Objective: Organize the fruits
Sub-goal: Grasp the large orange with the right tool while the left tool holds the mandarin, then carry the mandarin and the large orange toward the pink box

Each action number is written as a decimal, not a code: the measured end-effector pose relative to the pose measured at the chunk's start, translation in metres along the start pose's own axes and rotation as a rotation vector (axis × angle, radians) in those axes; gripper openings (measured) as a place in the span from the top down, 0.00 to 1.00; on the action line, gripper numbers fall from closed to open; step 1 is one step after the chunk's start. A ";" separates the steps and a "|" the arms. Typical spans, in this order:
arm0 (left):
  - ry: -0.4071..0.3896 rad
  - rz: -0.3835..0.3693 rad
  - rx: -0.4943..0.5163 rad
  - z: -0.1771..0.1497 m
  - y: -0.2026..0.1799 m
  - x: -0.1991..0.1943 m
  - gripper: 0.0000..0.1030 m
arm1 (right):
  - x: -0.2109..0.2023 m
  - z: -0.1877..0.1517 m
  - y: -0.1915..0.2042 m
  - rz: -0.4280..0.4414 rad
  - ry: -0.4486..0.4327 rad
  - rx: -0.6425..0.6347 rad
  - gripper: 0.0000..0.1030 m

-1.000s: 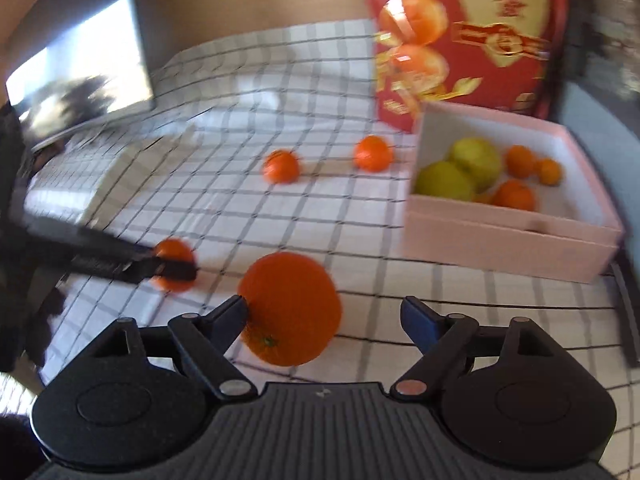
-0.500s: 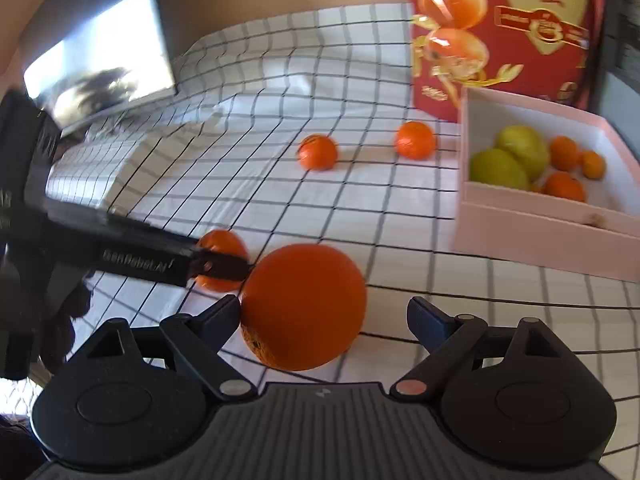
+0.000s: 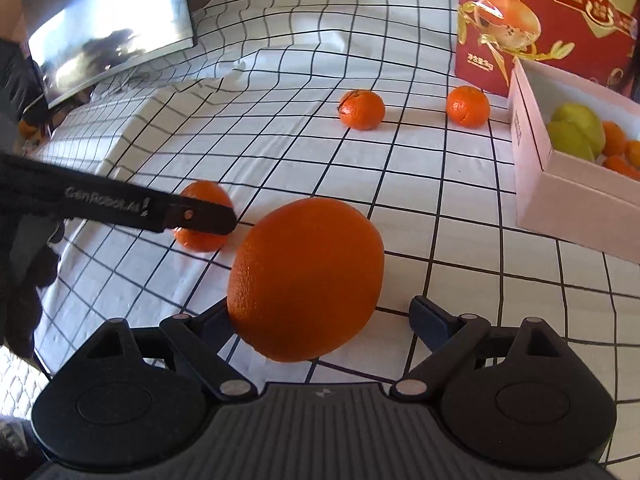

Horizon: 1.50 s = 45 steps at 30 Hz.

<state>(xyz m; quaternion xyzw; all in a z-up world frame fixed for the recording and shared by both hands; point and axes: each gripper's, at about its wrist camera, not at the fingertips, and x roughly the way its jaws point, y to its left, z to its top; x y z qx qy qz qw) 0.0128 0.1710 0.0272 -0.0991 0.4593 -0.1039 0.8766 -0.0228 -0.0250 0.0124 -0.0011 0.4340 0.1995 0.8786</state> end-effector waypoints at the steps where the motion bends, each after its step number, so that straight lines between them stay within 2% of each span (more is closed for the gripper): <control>1: -0.003 0.004 -0.005 0.000 0.001 -0.001 0.49 | 0.000 0.000 -0.002 0.008 -0.001 0.022 0.06; 2: -0.005 0.007 -0.010 -0.001 0.002 -0.001 0.49 | 0.000 0.001 -0.003 0.018 0.006 0.040 0.01; 3: -0.007 0.007 -0.017 -0.001 0.004 -0.002 0.49 | 0.001 0.002 -0.004 0.031 0.021 0.055 0.00; 7: -0.007 0.002 -0.034 -0.001 0.007 -0.002 0.49 | 0.002 0.006 -0.008 0.040 0.036 0.119 0.00; 13: -0.012 -0.008 -0.060 -0.003 0.010 -0.002 0.49 | 0.004 0.009 -0.006 0.028 0.047 0.112 0.01; 18: -0.016 -0.013 -0.082 -0.005 0.013 -0.002 0.49 | 0.008 0.013 -0.001 -0.020 0.017 0.091 0.13; 19: -0.016 -0.010 -0.080 -0.005 0.012 -0.003 0.49 | 0.008 0.012 0.001 -0.017 0.011 0.071 0.19; 20: -0.016 -0.007 -0.076 -0.005 0.011 -0.003 0.49 | 0.006 0.012 0.002 -0.001 0.008 0.062 0.29; 22: -0.017 0.001 -0.067 -0.006 0.009 -0.003 0.49 | 0.001 0.012 0.004 0.012 0.016 0.055 0.30; 27: -0.018 0.015 -0.018 -0.006 -0.001 -0.003 0.49 | -0.010 0.003 -0.007 -0.029 0.017 0.066 0.30; 30: -0.009 -0.012 0.026 -0.009 -0.012 0.000 0.49 | -0.022 -0.006 -0.023 -0.094 0.008 0.092 0.30; 36: -0.008 -0.015 0.134 -0.012 -0.042 0.007 0.49 | -0.039 -0.022 -0.055 -0.200 -0.001 0.139 0.30; 40: -0.004 0.014 0.165 -0.010 -0.051 0.013 0.48 | -0.045 -0.029 -0.064 -0.216 -0.008 0.170 0.30; 45: 0.029 0.060 0.198 -0.005 -0.062 0.028 0.48 | -0.045 -0.030 -0.054 -0.244 -0.013 0.151 0.30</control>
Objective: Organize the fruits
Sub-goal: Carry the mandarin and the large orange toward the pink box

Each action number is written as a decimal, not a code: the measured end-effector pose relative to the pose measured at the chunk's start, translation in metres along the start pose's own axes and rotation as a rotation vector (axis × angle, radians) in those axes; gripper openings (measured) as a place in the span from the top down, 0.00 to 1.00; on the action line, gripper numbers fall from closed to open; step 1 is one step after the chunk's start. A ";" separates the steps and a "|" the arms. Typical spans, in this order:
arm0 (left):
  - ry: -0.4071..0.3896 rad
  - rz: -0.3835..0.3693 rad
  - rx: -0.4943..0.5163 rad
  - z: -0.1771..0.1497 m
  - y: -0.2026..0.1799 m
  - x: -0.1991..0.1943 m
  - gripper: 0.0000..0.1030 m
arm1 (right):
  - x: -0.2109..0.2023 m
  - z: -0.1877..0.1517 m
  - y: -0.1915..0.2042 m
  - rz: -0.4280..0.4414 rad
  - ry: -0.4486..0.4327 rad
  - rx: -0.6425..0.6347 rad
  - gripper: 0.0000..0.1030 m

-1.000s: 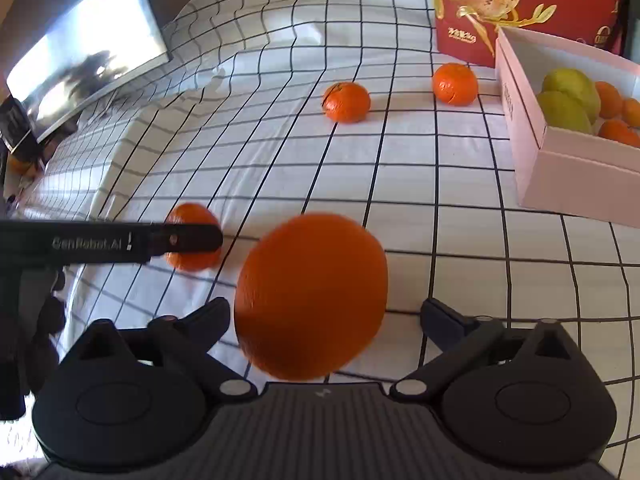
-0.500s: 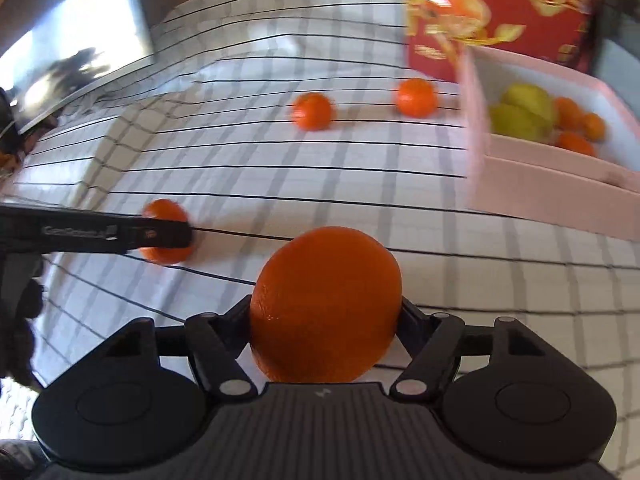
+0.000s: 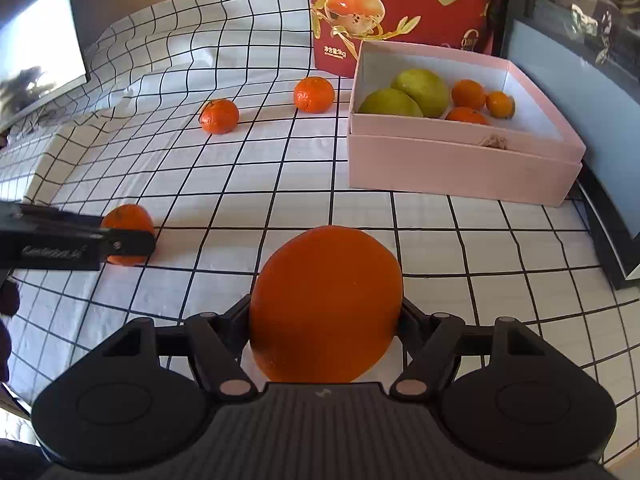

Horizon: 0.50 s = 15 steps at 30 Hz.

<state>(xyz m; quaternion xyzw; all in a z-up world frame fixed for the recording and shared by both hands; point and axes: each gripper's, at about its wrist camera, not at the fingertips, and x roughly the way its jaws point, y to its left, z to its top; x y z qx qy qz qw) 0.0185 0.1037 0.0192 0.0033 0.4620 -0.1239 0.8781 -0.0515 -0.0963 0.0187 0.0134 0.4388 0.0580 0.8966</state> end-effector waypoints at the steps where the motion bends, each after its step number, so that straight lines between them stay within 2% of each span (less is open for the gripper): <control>1: 0.000 0.007 0.006 -0.001 -0.002 0.001 0.48 | 0.000 0.000 0.001 -0.003 0.000 -0.004 0.30; 7: -0.005 0.001 0.016 -0.001 -0.001 0.002 0.47 | -0.002 -0.001 -0.004 0.005 0.003 0.003 0.30; 10: -0.013 -0.013 0.006 0.000 -0.001 0.003 0.43 | -0.002 0.000 -0.004 -0.002 -0.003 -0.003 0.30; 15: -0.026 -0.018 0.041 -0.004 -0.003 0.002 0.42 | 0.001 0.000 -0.003 -0.014 -0.007 -0.002 0.28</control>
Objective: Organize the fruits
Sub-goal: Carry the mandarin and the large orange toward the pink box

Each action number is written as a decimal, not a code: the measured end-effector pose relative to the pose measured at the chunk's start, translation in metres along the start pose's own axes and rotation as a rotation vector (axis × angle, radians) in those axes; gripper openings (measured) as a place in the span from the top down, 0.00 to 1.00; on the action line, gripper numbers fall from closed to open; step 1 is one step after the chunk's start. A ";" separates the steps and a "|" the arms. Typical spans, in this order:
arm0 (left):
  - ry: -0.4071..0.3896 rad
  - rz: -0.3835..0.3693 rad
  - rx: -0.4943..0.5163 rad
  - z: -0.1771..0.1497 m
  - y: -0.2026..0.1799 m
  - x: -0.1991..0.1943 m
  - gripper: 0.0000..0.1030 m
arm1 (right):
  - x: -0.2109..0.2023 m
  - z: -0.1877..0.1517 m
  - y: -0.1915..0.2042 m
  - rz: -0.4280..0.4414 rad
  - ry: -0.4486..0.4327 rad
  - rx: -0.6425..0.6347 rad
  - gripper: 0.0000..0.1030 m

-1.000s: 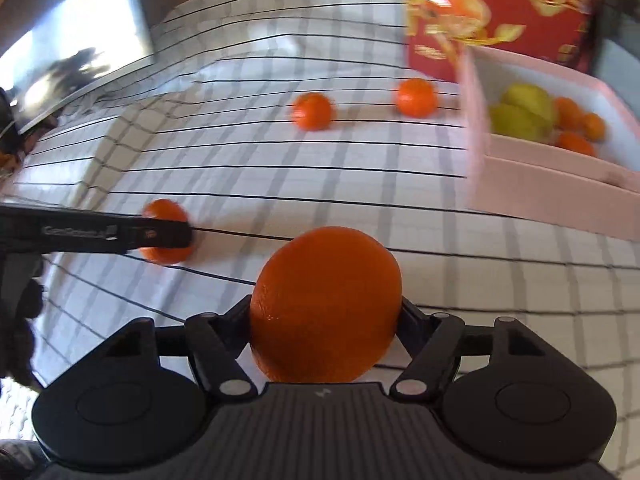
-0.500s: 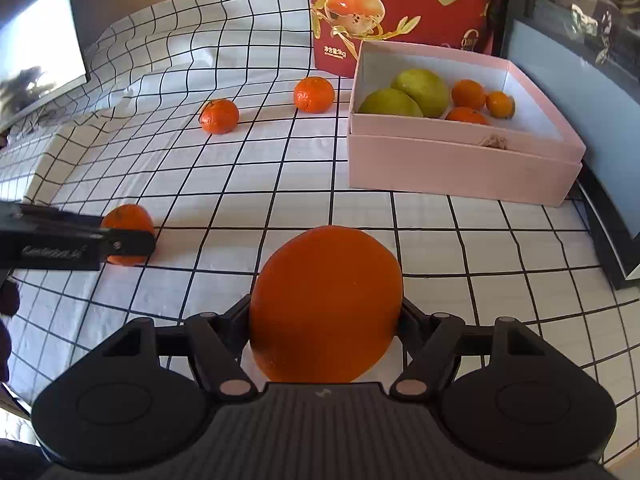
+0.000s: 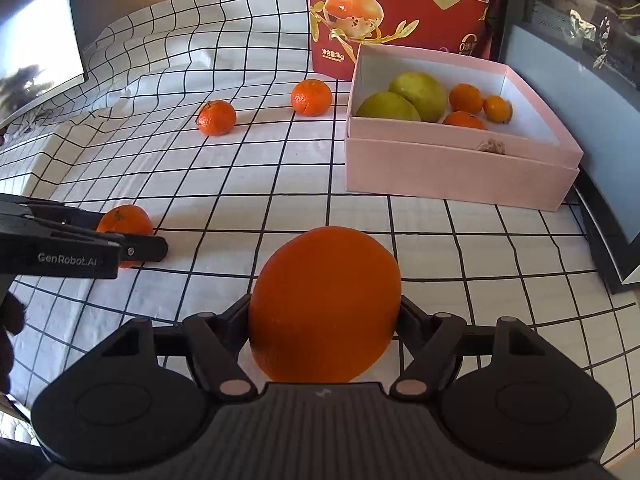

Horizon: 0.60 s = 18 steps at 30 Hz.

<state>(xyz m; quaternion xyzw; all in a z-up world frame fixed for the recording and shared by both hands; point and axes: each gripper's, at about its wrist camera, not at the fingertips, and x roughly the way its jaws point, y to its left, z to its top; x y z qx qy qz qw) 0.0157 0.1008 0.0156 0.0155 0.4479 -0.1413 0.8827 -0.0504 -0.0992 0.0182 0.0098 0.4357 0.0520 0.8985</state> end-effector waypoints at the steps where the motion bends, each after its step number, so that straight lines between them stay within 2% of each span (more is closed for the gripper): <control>1: -0.007 -0.002 -0.003 -0.001 0.001 -0.001 0.42 | 0.001 0.000 0.001 -0.006 0.002 -0.003 0.28; 10: -0.024 -0.041 -0.047 -0.001 0.010 -0.003 0.42 | -0.001 -0.004 -0.003 -0.019 -0.008 0.009 0.28; 12: -0.030 -0.024 -0.046 -0.002 0.010 -0.004 0.48 | -0.004 -0.004 -0.003 -0.029 -0.024 0.004 0.29; 18: -0.035 -0.008 -0.053 -0.002 0.004 -0.006 0.49 | -0.006 -0.003 -0.007 -0.017 -0.026 0.009 0.29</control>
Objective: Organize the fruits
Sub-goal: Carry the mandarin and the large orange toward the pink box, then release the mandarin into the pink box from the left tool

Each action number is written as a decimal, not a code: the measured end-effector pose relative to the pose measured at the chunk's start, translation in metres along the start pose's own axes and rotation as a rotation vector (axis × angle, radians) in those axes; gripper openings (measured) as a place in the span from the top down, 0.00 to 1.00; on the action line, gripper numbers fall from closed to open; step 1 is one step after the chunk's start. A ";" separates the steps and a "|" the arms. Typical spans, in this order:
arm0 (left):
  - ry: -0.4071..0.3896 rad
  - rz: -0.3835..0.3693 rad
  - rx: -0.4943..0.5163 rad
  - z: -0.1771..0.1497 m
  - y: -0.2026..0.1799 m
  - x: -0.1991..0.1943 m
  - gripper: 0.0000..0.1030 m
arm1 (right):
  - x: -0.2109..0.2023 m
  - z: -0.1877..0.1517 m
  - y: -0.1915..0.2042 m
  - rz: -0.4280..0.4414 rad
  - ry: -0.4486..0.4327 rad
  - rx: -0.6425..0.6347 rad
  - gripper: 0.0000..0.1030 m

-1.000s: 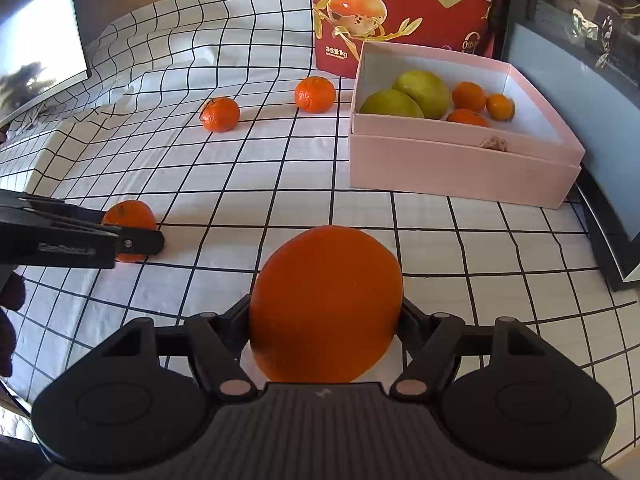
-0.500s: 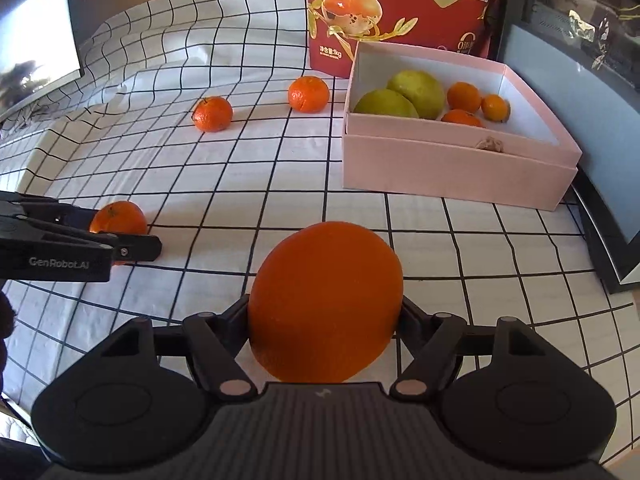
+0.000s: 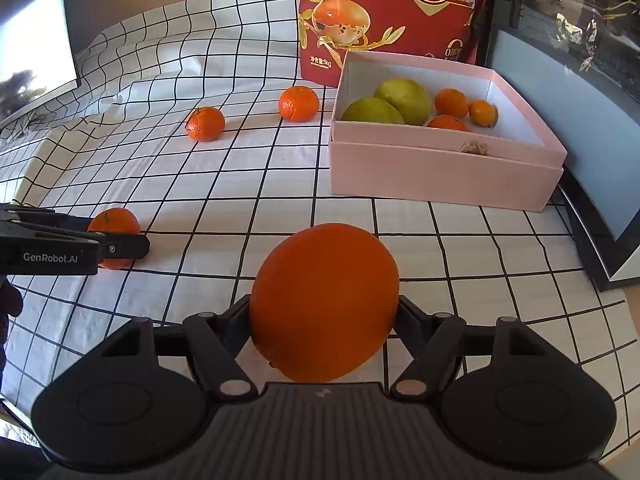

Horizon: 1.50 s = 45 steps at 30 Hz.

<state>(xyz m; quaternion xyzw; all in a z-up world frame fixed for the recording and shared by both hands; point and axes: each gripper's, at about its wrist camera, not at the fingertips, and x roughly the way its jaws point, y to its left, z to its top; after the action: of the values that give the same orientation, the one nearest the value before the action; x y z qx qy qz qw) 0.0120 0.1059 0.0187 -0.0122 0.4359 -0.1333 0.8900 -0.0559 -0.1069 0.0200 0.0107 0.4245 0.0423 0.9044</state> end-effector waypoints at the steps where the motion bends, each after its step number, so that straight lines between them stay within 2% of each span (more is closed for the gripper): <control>1: 0.000 -0.022 -0.006 0.002 -0.001 0.000 0.49 | 0.000 0.001 -0.001 0.004 0.004 0.000 0.30; 3: -0.017 -0.073 -0.010 0.011 -0.006 -0.004 0.49 | 0.000 0.002 -0.003 0.015 0.013 0.012 0.30; 7: -0.120 -0.143 0.009 0.055 -0.022 -0.017 0.49 | -0.007 0.011 -0.018 0.027 -0.002 0.073 0.30; 12: -0.211 -0.229 0.047 0.146 -0.057 -0.019 0.49 | -0.032 0.056 -0.041 -0.013 -0.138 0.033 0.30; 17: -0.251 -0.298 0.066 0.233 -0.099 0.001 0.49 | -0.054 0.114 -0.068 -0.108 -0.272 -0.029 0.31; 21: -0.199 -0.332 0.029 0.274 -0.125 0.038 0.49 | -0.056 0.136 -0.089 -0.159 -0.304 -0.042 0.31; 23: -0.112 -0.366 0.008 0.284 -0.137 0.071 0.49 | -0.048 0.139 -0.101 -0.154 -0.287 -0.029 0.31; 25: -0.039 -0.372 0.003 0.282 -0.143 0.096 0.48 | -0.036 0.139 -0.109 -0.153 -0.258 -0.014 0.31; 28: -0.113 -0.348 0.006 0.280 -0.142 0.097 0.49 | -0.020 0.136 -0.120 -0.152 -0.218 0.006 0.31; 32: -0.181 -0.389 -0.063 0.267 -0.117 0.069 0.49 | -0.007 0.127 -0.121 -0.129 -0.192 -0.043 0.31; 36: -0.217 -0.351 -0.137 0.220 -0.085 0.046 0.49 | 0.009 0.126 -0.121 -0.133 -0.169 -0.081 0.31; 42: -0.091 -0.310 -0.240 0.124 -0.038 0.031 0.49 | 0.046 0.139 -0.114 -0.153 -0.127 -0.156 0.31; 45: -0.047 -0.264 -0.263 0.086 -0.020 0.019 0.49 | 0.061 0.154 -0.115 -0.117 -0.100 -0.124 0.31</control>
<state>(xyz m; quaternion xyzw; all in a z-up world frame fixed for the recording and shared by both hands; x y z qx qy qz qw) 0.0854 0.0734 0.0606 -0.1886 0.4234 -0.1906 0.8653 0.1088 -0.2139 0.0654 -0.0681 0.3755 0.0150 0.9242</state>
